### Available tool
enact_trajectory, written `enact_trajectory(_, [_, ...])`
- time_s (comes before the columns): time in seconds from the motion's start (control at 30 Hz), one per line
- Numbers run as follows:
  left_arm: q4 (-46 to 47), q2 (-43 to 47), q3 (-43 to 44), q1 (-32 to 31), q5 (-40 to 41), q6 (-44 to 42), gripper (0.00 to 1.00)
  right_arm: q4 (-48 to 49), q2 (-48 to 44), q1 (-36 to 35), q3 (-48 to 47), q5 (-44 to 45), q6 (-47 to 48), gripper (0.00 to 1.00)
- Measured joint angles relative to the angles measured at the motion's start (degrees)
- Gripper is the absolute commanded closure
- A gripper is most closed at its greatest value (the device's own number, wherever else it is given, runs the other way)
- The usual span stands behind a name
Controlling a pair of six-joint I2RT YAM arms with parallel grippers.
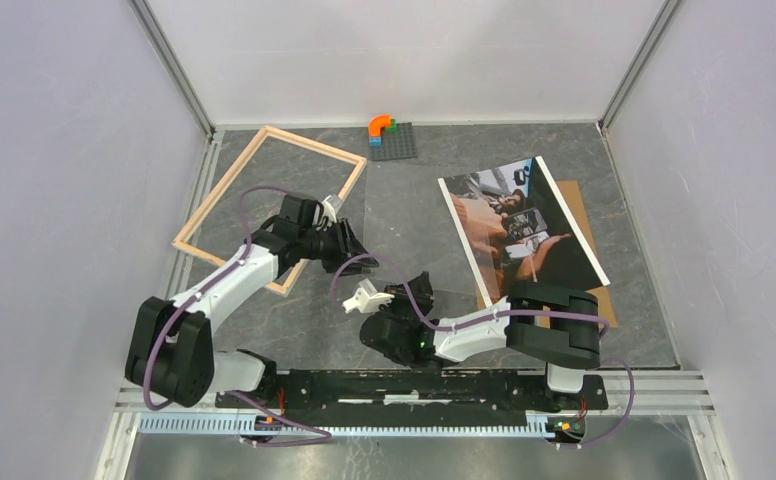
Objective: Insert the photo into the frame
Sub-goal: Pick up the photo frame item at the center of the board.
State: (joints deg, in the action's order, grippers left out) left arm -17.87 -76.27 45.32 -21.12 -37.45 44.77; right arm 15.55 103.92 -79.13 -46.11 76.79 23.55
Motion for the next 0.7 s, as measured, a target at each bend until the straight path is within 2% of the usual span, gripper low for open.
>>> enact_trajectory(0.07, [-1.9,1.6,0.5,0.0,0.7,-0.5,0.34,0.5,-0.3,0.0,0.5,0.0,0.5,1.00])
enact_trajectory(0.27, [-11.1,8.1,7.4,0.5,8.3,-5.3,0.02,0.2,-4.1,0.6,2.8,-0.6,0.2,1.00])
enact_trajectory(0.47, [-17.9,14.3,13.6,3.7,21.9,-10.3,0.00,-2.7,-11.9,1.0,4.8,-0.9,-3.5,1.00])
enact_trajectory(0.6, [-18.5,14.6,12.4,6.5,32.5,-10.3,0.00,-5.5,-17.9,1.2,5.6,-1.2,-6.4,1.00])
enact_trajectory(0.7, [-16.5,10.8,8.8,8.0,37.6,-10.1,0.00,-8.4,-23.3,1.3,6.3,-2.0,-8.9,1.00])
